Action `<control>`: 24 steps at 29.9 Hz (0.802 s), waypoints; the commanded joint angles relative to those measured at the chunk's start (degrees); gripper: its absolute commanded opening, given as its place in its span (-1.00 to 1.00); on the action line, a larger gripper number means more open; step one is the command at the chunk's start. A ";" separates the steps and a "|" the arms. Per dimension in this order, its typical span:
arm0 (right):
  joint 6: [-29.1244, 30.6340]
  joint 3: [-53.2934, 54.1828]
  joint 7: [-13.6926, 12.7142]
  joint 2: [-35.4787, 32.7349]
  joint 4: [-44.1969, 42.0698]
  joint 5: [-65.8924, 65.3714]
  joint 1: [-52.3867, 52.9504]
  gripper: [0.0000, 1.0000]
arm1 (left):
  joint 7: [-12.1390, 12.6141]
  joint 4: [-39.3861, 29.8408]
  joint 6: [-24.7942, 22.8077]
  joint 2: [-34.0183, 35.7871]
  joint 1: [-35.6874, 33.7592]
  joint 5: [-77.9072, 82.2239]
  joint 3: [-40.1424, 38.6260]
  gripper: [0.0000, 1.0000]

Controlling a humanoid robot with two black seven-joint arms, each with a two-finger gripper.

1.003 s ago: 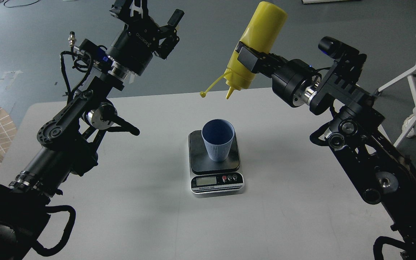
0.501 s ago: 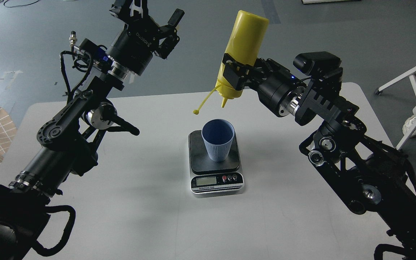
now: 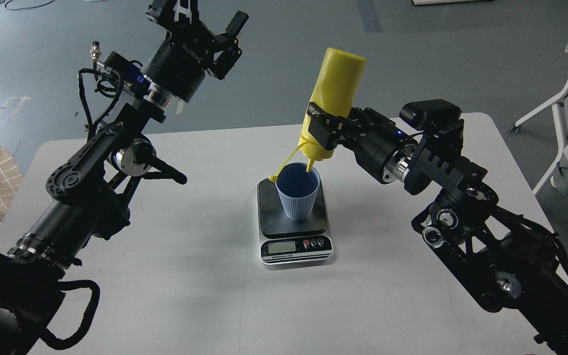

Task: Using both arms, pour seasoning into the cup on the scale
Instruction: 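Squeeze sauce from the tilted yellow bottle into the blue cup, then raise the yellow bottle upright with the right gripper and move it back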

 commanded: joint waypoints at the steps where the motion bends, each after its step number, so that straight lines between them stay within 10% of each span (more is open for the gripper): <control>1: -0.18 -0.11 0.55 -0.07 -0.13 0.00 -0.35 -1.00 | 0.00 -0.01 -0.01 0.04 0.00 -0.06 0.00 0.96; 14: -0.09 4.27 0.73 1.78 -0.92 0.54 0.17 -1.00 | 0.00 0.08 -0.10 -0.14 -0.18 -0.06 -0.09 0.96; 24: 0.08 16.38 -4.27 3.45 0.40 47.49 0.88 -1.00 | 0.00 0.08 -0.01 -0.14 -0.09 -0.06 0.00 0.96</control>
